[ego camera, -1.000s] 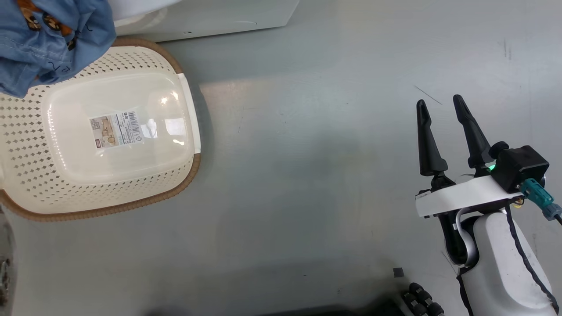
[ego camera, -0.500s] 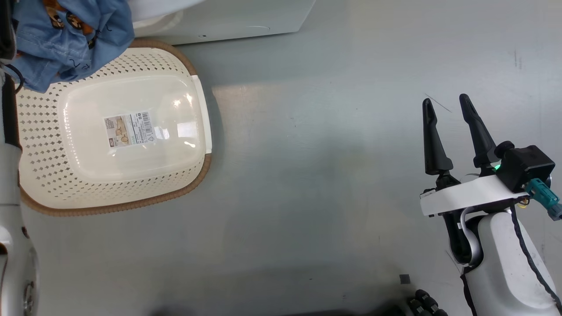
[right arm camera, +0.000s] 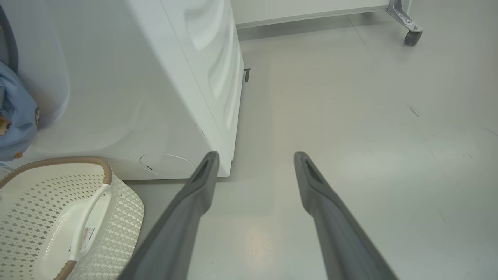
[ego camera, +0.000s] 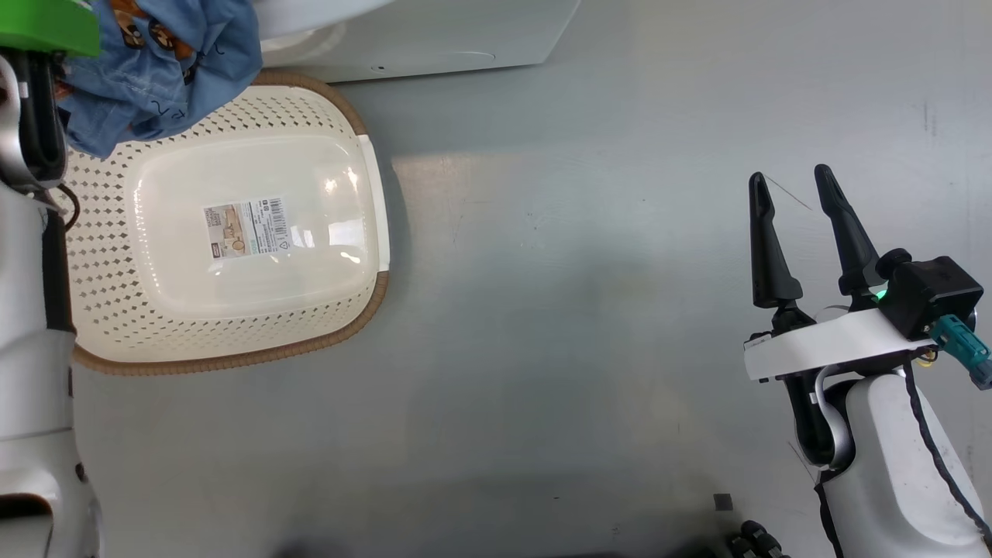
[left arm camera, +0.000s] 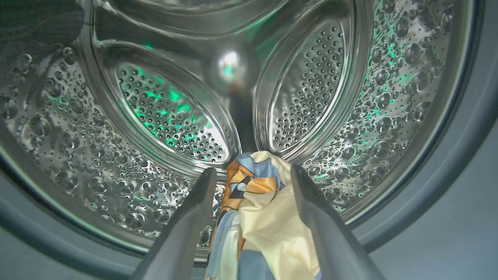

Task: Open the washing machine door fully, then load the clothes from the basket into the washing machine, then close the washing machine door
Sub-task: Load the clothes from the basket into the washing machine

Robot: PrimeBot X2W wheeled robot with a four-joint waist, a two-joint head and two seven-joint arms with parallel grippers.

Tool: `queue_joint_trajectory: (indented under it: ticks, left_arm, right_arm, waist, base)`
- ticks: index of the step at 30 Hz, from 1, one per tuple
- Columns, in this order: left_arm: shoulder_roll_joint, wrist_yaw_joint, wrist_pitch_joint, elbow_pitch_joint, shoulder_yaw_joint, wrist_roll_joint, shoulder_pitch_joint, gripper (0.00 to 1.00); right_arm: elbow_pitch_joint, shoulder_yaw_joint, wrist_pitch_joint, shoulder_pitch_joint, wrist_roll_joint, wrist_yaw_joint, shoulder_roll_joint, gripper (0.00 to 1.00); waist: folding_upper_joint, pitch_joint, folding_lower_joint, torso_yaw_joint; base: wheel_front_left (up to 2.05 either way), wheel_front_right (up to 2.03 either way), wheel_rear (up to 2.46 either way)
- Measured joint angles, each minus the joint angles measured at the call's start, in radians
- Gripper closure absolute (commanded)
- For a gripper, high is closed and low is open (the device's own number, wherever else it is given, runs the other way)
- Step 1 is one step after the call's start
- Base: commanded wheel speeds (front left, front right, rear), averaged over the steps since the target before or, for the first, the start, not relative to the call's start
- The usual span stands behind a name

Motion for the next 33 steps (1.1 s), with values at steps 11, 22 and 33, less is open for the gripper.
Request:
queue_joint_trajectory:
  ticks: [11,22,33]
  left_arm:
    - [-0.007,0.018,-0.004,-0.149,0.066,-0.005,0.158,0.0]
    - [-0.054,0.025,-0.004,-0.27,0.09,0.002,0.319,0.0]
    - [-0.095,0.026,-0.004,-0.347,0.101,0.01,0.454,0.0]
  right_arm:
    - [-0.001,0.001,0.0,0.004,0.0,0.0,0.0,0.0]
    - [-0.002,0.004,0.0,0.005,-0.001,0.0,0.0,0.0]
    - [-0.002,0.011,0.0,0.005,-0.003,0.0,-0.001,0.0]
  waist:
    - [0.0,-0.009,0.0,0.005]
    - [0.0,-0.011,0.0,0.007]
    - [0.0,-0.011,0.0,0.007]
  base:
    - [0.0,0.0,0.0]
    - [0.0,0.0,0.0]
    - [0.0,0.0,0.0]
